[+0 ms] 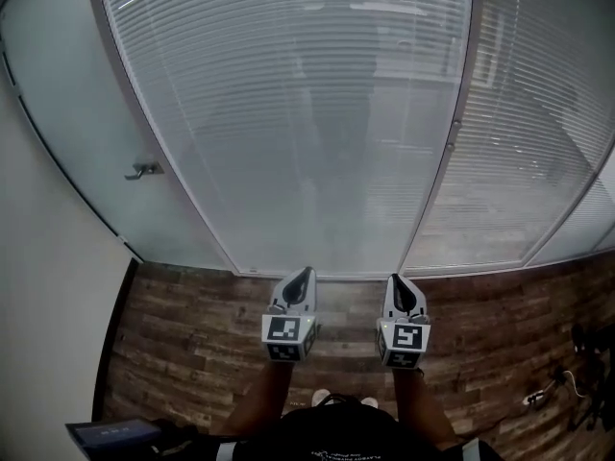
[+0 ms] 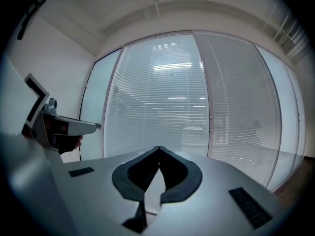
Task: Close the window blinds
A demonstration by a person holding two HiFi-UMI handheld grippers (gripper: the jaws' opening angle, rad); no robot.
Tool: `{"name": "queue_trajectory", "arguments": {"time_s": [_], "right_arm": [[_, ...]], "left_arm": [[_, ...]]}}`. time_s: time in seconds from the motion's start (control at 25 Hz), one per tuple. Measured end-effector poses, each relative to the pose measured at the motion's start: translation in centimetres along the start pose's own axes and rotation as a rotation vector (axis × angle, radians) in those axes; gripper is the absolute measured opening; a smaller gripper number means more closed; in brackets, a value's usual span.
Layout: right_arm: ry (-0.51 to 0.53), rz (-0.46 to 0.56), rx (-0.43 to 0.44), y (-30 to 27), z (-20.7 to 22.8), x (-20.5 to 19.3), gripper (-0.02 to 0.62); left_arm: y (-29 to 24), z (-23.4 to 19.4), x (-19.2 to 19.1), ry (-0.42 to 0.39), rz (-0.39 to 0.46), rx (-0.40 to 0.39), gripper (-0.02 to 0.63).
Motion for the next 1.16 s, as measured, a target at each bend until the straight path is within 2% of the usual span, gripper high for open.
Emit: {"name": "queue_trajectory", "arguments": {"time_s": [0.24, 0.56, 0.68, 0.84, 1.0, 1.16], "right_arm": [[0.005, 0.01, 0.025, 1.5, 1.5, -1.1, 0.003], [-0.014, 0.025, 0.057, 2.3, 2.4, -0.8, 0.003], [-0.008, 0.028, 0.068, 2.2, 2.3, -0.9, 0.003], [0.014, 0.035, 0.128, 1.8, 1.8, -1.4, 0.003], [0.031, 0.033, 0.141, 1.9, 1.3, -1.4, 0.003], [0.012, 0.031, 0.132, 2.2, 0.8, -0.9, 0.003]], "left_arm": [[0.6, 2.7, 0.0, 0.033, -0.022, 0.016, -0.005], [1.3, 4.8, 0.0, -0.005, -0.014, 0.014, -0.005], [1.5, 4.9, -0.3, -0.018, -0.028, 0.007, -0.005], [1.9, 4.9, 0.1, -0.002, -0.025, 0.025, -0.005], [2.1, 4.8, 0.1, -0.022, -0.028, 0.026, -0.005], [2.4, 4.5, 0.2, -0.005, -0.036, 0.039, -0.005]]}}
Point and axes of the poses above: the fingertips, and each gripper's own axes: y backward along the fingers, z to its right, x out of its top, the point moved 10 cm from there along y, backward along the fingers, and after that the axes turned 8 degrees about -x, right-handed, at the moved point
